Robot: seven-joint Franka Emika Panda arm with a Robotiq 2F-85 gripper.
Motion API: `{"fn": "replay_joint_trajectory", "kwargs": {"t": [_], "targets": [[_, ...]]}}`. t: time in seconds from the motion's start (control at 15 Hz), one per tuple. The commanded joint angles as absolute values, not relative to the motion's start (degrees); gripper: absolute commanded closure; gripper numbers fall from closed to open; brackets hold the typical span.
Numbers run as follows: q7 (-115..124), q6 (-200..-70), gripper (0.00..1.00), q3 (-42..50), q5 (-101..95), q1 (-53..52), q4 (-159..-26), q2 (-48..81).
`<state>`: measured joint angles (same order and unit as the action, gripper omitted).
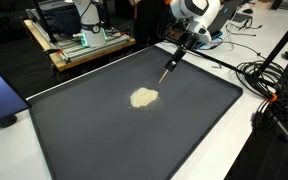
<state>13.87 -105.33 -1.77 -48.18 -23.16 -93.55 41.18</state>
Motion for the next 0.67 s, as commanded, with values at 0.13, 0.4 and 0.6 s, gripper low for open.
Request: {"fn": "replay_joint_trajectory", "kwargs": {"t": [0.13,0.4,0.6], "targets": [[13.6,-101.2,0.97,-2.5,-49.5,-23.4,-86.4,46.7],[9.5,-102.5,0.97,-3.9,-45.9,-20.4,-85.5,45.5],[5.1,-104.3,0.97,-5.1,-41.6,-16.4,-85.5,43.4]]}}
